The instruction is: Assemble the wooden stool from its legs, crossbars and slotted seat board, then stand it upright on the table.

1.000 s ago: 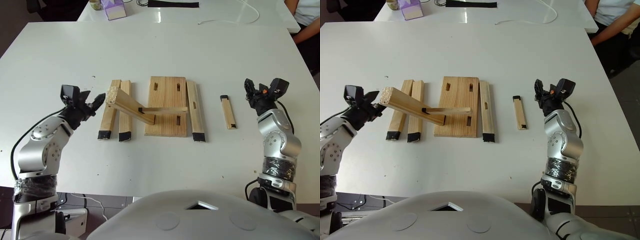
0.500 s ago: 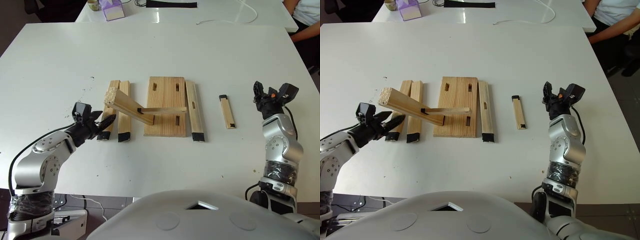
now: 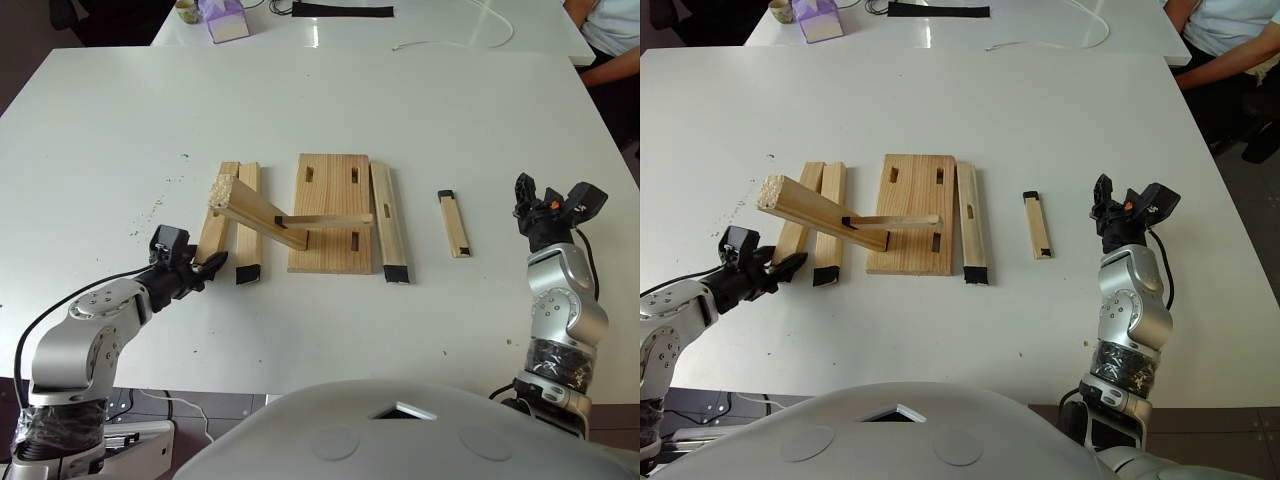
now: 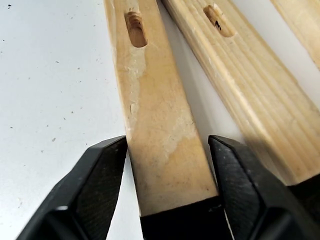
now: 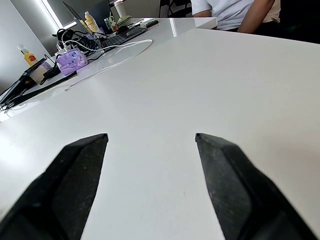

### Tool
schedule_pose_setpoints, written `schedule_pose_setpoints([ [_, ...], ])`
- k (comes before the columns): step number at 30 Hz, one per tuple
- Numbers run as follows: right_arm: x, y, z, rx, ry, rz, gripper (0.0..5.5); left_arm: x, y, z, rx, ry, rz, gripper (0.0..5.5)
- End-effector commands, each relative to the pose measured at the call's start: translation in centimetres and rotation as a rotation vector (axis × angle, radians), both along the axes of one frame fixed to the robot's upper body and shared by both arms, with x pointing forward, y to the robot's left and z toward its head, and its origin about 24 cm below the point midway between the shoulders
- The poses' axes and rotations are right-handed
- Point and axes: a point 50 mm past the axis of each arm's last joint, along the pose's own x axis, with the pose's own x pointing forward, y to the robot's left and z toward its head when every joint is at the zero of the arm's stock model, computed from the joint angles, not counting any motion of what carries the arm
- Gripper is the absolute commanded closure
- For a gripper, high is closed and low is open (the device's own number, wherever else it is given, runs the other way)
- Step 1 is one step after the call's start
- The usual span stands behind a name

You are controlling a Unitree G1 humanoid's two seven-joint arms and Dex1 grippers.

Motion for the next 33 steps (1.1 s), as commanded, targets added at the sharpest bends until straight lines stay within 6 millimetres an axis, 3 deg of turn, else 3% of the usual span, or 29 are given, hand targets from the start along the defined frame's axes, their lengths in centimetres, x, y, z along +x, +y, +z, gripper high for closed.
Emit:
schedule_pose_setpoints([
  [1, 0.1, -0.2, 0.4, -0.003, -0.001, -0.008, 2.27, -0.8, 0.3, -1.8, 0.051, 0.122, 0.078, 3.30],
  [6, 1.4, -0.5, 1.9, 0.020, -0.037, 0.003, 2.27, 0.4, -1.0, -1.9, 0.079, 0.068, 0.060, 3.48],
  [8, 2.4, -0.7, 3.3, -0.095, -0.032, 0.039, 2.27, 1.9, -1.7, -0.9, 0.027, -0.030, 0.096, 3.48],
  [11, 4.4, 0.1, 7.5, -0.263, -0.096, 0.139, 2.27, 7.9, -1.1, 5.6, -0.170, -0.376, 0.229, 3.48],
  [14, 7.4, 2.2, 12.4, -0.411, -0.205, 0.272, 2.27, 11.0, -1.7, 12.4, -0.364, -0.666, 0.235, 3.48],
  [17, 10.2, 6.6, 18.2, -0.402, -0.391, 0.569, 2.27, 10.8, -4.0, 18.9, -0.652, -0.945, 0.102, 3.48],
  [20, 11.6, 9.9, 20.5, -0.394, -0.423, 0.884, 2.27, 9.4, -6.1, 21.9, -0.799, -1.058, -0.096, 3.48],
  [23, 11.8, 11.9, 21.2, -0.184, -0.342, 1.173, 2.27, 8.5, -6.9, 23.5, -0.824, -1.079, -0.294, 3.48],
  [27, 9.5, 12.9, 25.0, 0.045, -0.407, 1.546, 2.27, 7.9, -8.5, 24.3, -0.768, -0.994, -0.634, 3.48],
  [30, 7.9, 12.9, 26.4, 0.037, -0.451, 1.758, 1.87, 7.6, -8.8, 23.0, -0.703, -0.900, -0.783, 3.48],
  [33, 7.5, 11.9, 27.2, 0.039, -0.453, 1.830, 1.51, 7.7, -8.3, 21.4, -0.659, -0.835, -0.859, 3.48],
])
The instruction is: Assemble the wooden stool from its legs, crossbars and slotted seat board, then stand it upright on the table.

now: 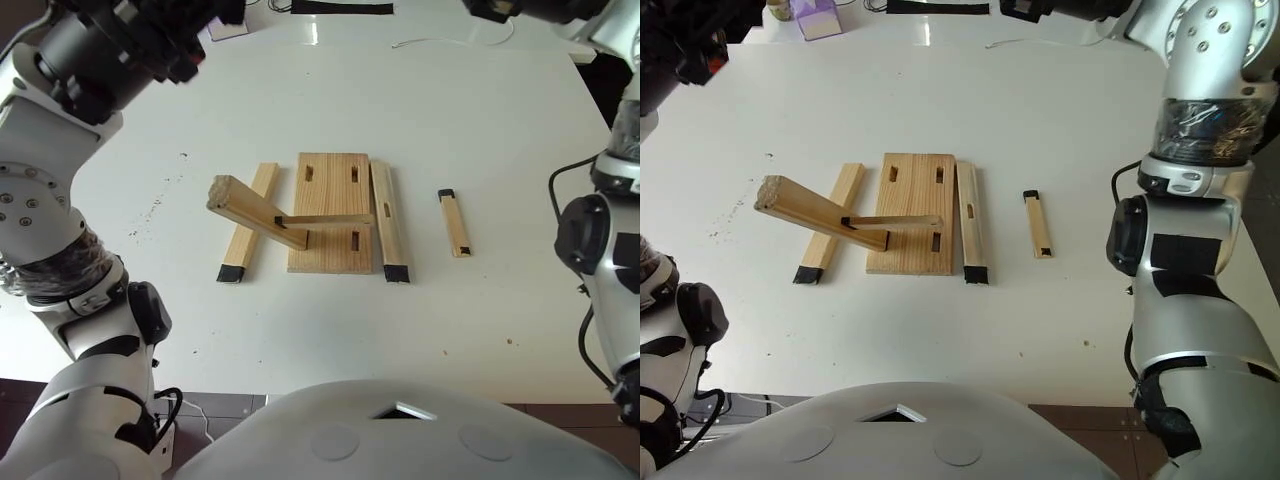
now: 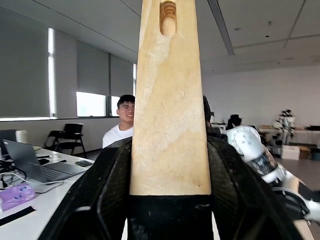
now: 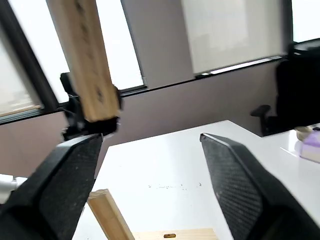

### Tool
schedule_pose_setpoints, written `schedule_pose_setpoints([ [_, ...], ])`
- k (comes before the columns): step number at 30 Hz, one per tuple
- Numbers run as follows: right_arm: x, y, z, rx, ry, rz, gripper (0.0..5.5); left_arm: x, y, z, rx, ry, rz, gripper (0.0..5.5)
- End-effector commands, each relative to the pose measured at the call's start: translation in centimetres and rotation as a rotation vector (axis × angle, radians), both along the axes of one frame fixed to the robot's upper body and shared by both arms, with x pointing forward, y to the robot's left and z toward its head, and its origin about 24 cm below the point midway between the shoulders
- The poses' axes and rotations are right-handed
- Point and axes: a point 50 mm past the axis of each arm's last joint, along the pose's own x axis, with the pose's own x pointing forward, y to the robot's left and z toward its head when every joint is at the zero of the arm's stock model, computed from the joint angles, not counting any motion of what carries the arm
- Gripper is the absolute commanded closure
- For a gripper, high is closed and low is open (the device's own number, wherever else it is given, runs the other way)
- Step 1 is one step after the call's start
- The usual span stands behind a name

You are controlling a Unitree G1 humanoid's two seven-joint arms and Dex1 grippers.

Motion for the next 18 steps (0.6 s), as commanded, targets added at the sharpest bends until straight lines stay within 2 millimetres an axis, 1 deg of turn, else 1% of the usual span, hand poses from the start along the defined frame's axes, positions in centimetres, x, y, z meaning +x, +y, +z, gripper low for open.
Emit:
schedule_pose_setpoints([
  [1, -0.6, -1.3, 1.5, -0.016, -0.021, 0.083, 1.51, -0.1, 0.7, -2.0, 0.108, 0.017, -0.058, 3.48],
  [3, -0.5, -1.8, 2.1, -0.015, -0.025, 0.087, 1.51, -0.3, 0.7, -2.6, 0.129, 0.007, -0.089, 3.48],
  [7, -0.4, -1.7, 3.3, 0.023, -0.039, 0.113, 1.51, -0.7, 0.3, -3.9, 0.178, 0.006, -0.142, 3.48],
  [10, -0.6, -1.3, 4.1, 0.068, -0.060, 0.126, 1.51, -0.7, 0.2, -4.7, 0.200, 0.022, -0.162, 3.48],
  [15, -1.4, -0.6, 4.5, 0.107, -0.083, 0.202, 1.51, -0.6, -0.1, -5.4, 0.196, 0.049, -0.195, 3.48],
  [18, -1.6, -0.3, 4.2, 0.104, -0.089, 0.202, 1.92, -0.5, -0.4, -5.6, 0.202, 0.065, -0.215, 3.48],
])
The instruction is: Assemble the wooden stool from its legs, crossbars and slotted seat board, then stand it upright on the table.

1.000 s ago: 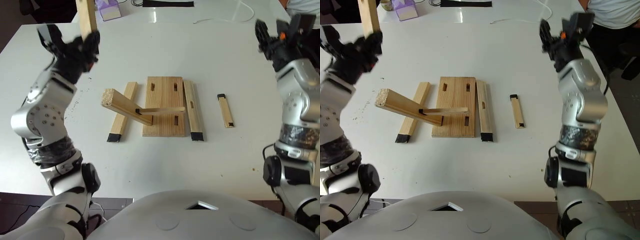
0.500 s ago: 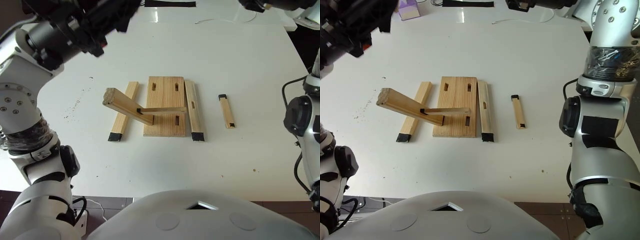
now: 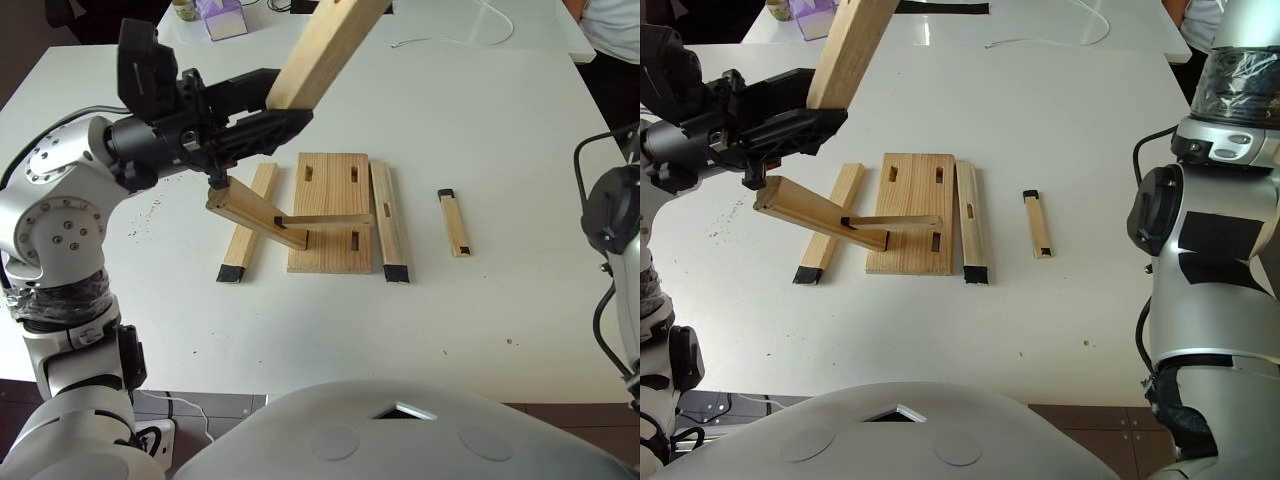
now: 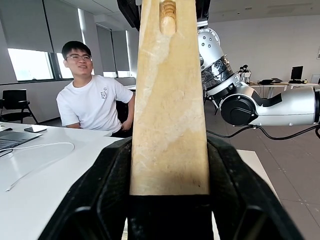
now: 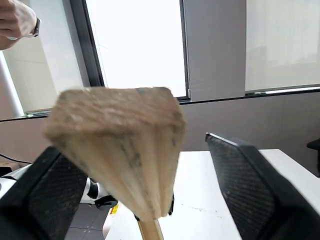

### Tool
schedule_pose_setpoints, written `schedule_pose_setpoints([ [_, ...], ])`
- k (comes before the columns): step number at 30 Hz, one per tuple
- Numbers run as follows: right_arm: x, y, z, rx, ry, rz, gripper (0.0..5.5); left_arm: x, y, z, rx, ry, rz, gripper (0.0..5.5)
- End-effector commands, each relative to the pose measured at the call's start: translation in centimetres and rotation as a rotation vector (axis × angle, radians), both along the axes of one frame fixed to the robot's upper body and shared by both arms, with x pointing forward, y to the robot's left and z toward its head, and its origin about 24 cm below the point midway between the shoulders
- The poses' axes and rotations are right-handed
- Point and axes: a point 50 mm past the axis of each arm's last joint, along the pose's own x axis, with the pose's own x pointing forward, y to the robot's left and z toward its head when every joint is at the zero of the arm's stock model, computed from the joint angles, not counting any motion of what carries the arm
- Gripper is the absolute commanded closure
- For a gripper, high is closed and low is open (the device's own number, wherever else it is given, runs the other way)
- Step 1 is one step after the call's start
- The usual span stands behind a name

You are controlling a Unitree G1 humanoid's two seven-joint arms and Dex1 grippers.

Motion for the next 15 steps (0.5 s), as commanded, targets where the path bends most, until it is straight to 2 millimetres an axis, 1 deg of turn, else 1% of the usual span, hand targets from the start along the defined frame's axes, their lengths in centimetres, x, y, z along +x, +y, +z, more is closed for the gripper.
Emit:
schedule_pose_setpoints([
  [1, -0.7, 0.4, 0.6, 0.005, -0.037, 0.015, 1.99, 0.2, -0.2, -0.1, 0.013, 0.014, -0.018, 3.48],
  [8, -0.9, 0.5, -0.5, -0.015, -0.026, 0.015, 3.16, 0.5, 0.1, 0.3, 0.013, 0.022, -0.022, 3.48],
  [9, -0.9, 0.5, -0.8, -0.020, -0.019, 0.013, 3.39, 0.5, 0.1, 0.4, 0.010, 0.021, -0.025, 3.48],
  [10, -0.9, 0.4, -1.0, -0.023, -0.012, 0.009, 3.47, 0.5, 0.2, 0.5, 0.005, 0.020, -0.027, 3.48],
  [13, -0.8, 0.4, -1.4, -0.039, -0.008, -0.008, 3.49, 0.4, 0.6, 0.9, -0.031, 0.016, -0.018, 3.48],
  [15, -0.7, 0.5, -1.6, -0.052, -0.006, -0.020, 3.49, 0.8, 0.7, 0.8, -0.028, 0.009, 0.024, 3.48],
])
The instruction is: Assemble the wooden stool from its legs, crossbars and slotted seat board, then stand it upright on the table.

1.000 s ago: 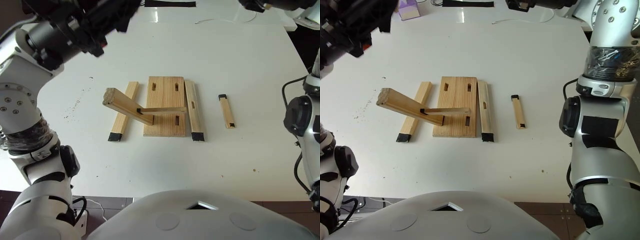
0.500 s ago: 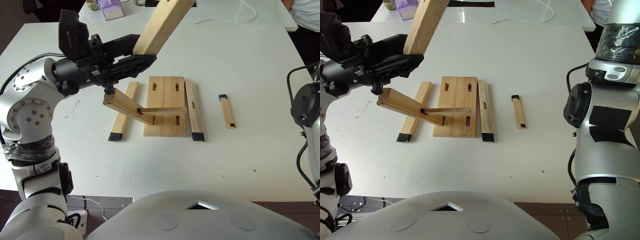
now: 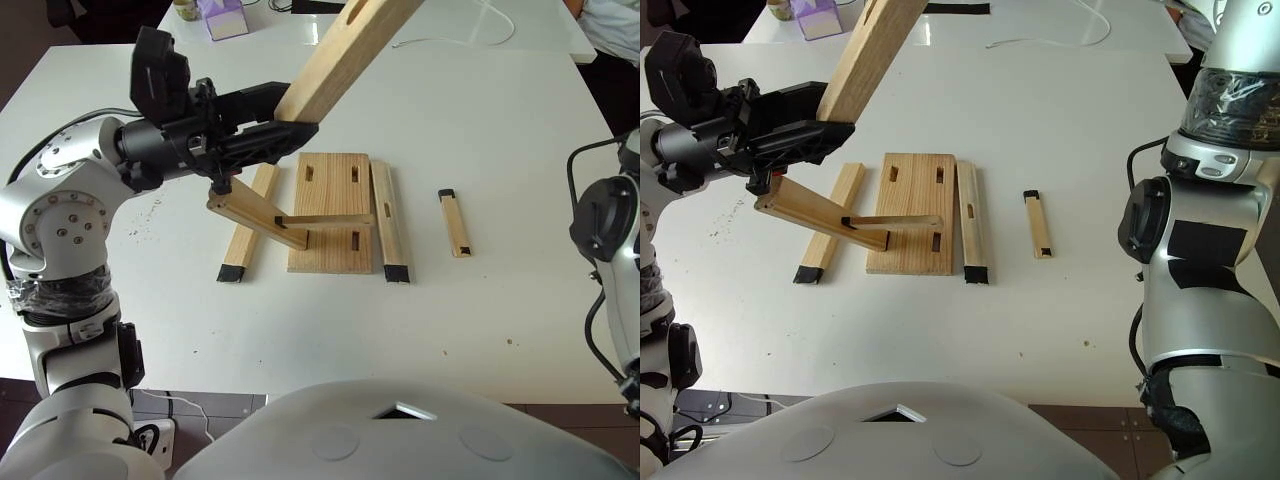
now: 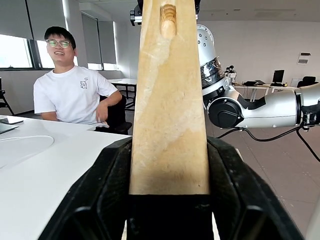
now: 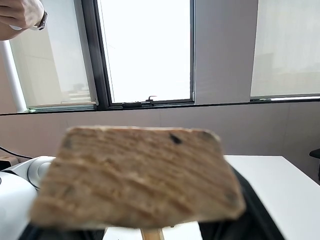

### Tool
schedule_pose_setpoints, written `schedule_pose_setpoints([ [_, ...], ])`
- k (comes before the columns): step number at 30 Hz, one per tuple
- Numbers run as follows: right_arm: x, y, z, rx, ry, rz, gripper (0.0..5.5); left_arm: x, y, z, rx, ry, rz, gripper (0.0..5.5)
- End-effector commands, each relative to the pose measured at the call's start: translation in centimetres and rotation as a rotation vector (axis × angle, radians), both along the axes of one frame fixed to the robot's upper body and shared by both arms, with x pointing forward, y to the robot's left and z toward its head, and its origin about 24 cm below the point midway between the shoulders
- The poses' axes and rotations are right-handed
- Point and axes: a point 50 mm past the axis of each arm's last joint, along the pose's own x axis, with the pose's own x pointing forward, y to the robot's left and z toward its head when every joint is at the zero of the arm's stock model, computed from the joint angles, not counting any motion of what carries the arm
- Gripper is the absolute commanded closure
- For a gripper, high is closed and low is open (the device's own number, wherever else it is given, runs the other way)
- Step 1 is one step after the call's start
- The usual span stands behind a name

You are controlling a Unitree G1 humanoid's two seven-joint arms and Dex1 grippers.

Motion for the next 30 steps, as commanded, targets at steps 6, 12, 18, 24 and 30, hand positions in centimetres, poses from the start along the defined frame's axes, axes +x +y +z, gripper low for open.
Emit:
schedule_pose_setpoints([
  [6, 0.4, -0.4, -0.8, -0.025, 0.007, -0.089, 3.49, 1.4, 1.2, 0.0, -0.013, 0.017, 0.159, 2.89],
  [12, 1.1, -1.7, -1.0, 0.020, -0.024, -0.261, 3.49, 1.6, 2.2, -1.4, 0.071, 0.008, 0.269, 2.46],
  [18, 1.7, -5.1, -5.1, -0.233, -0.224, -0.533, 3.49, 3.0, 7.2, -1.9, -0.050, 0.011, 0.696, 2.46],
  [24, -0.6, -7.5, -10.8, -0.412, -0.218, -0.550, 3.49, 4.1, 8.2, -4.3, -0.415, 0.206, 1.202, 2.46],
  [30, -4.4, -5.1, -12.1, -0.350, -0.157, -0.399, 3.49, 3.5, 4.9, -8.6, -0.476, 0.417, 1.416, 2.46],
])
